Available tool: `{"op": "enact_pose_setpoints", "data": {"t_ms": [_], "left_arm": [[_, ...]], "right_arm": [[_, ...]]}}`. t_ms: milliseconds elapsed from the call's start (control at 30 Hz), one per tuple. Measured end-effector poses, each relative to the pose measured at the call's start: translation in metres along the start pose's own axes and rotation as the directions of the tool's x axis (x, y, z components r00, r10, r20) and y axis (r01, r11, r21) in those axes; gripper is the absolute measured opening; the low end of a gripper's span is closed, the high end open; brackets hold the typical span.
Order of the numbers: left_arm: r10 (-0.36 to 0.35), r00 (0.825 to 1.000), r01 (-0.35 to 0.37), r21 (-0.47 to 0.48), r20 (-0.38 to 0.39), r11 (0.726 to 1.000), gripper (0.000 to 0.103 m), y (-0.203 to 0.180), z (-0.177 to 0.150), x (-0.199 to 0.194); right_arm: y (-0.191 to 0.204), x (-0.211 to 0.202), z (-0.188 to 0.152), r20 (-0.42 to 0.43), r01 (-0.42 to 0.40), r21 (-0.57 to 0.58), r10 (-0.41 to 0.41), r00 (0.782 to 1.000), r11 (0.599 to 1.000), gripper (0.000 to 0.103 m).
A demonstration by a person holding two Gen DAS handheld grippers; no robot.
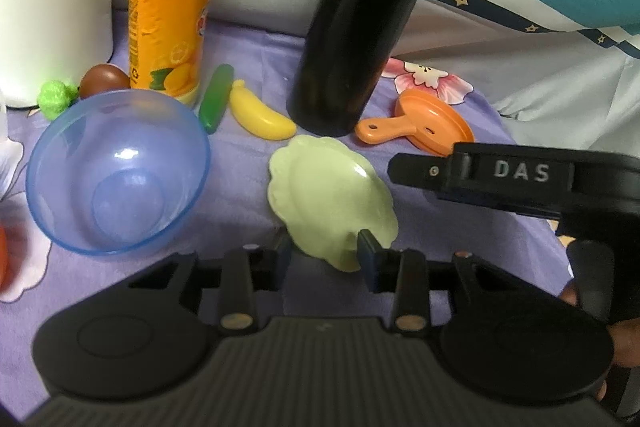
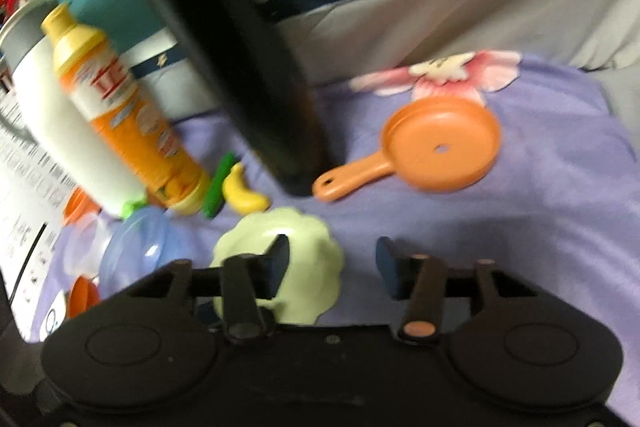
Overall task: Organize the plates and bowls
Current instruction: 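Grasp the yellow flower plate rim with both grippers and lift it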
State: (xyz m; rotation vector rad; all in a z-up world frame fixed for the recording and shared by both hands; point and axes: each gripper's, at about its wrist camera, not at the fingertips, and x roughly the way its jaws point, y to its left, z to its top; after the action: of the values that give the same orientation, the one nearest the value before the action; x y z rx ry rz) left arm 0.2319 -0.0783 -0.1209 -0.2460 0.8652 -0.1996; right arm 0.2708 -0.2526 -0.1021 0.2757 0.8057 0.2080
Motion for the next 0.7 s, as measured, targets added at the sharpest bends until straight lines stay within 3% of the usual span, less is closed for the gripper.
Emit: {"op": "enact_pose_setpoints", "data": {"t_ms": [167,333,400,533,700], "left_arm": [[0.007,1.0,-0.007,0.008,0.002,1.0,0.036,0.0,0.001,0.001],[0.034,0.999,-0.034,0.038,-0.005,0.999,0.034,-0.004,0.001,0.002],[0.037,0.999,-0.037,0.034,-0.011,0.999,0.032,-0.003,0.001,0.0],[0.037,0.999,-0.036,0.03,-0.034,0.999,0.029,-0.001,0.0,-0.006],[0.037,0.997,-0.034,0.032,-0.075,0.999,0.027,-0.002,-0.006,-0.016]], "right_arm": [[0.002,0.017,0.0,-0.044,0.001,-0.044,-0.003,0.999,0.999,0.048],[0.011,0.022,-0.01,-0.038,-0.032,-0.056,0.03,0.999,0.998,0.04],[0.018,0.02,-0.016,-0.023,-0.004,-0.094,0.002,1.0,0.996,0.04],[0.011,0.012,-0.021,-0.032,-0.008,0.002,0.008,0.999,1.0,0.022],[0.007,-0.003,-0.032,-0.047,0.004,0.045,-0.001,0.999,0.999,0.021]]}}
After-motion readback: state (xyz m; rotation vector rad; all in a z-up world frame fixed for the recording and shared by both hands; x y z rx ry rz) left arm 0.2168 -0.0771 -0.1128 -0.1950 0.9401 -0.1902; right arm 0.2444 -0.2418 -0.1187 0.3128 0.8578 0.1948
